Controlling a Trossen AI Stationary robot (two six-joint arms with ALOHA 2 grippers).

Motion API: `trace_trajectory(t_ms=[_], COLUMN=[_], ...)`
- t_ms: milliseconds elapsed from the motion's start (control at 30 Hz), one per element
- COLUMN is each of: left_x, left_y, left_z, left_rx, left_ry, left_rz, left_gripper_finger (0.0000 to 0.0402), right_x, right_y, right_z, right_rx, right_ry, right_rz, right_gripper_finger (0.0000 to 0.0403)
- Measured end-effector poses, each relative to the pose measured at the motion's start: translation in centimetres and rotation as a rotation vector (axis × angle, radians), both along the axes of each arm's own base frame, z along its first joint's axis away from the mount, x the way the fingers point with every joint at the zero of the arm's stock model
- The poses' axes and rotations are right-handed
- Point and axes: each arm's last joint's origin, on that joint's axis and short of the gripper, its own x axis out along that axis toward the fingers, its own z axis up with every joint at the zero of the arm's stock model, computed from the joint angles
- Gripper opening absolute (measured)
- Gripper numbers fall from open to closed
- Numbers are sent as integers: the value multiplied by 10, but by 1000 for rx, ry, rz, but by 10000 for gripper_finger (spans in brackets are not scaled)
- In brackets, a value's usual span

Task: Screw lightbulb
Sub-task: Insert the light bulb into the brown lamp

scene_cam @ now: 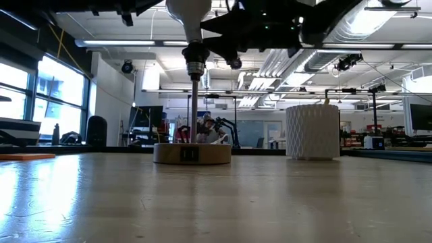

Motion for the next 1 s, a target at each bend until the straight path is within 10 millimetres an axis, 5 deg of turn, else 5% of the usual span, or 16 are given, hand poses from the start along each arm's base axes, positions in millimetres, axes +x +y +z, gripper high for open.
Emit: trace_trajectory(t_ms=[333,500,667,1000], left_x=[13,17,17,7], left_y=[2,2,2,-3], left_z=[-2,1,1,0], left_rx=[-28,-13,-9,-10], left_ry=[-1,13,17,118], left_rz=[-26,-21,-21,34], left_gripper_finger=[0,0,0,0], right_x=[28,27,28,18], right_y=[-13,-16,-16,-12], right_z=[9,11,11,-4], right_rx=[8,4,1,28], right_ry=[57,48,44,-130], right_rz=[273,269,258,97], right_gripper_finger=[267,222,136,135])
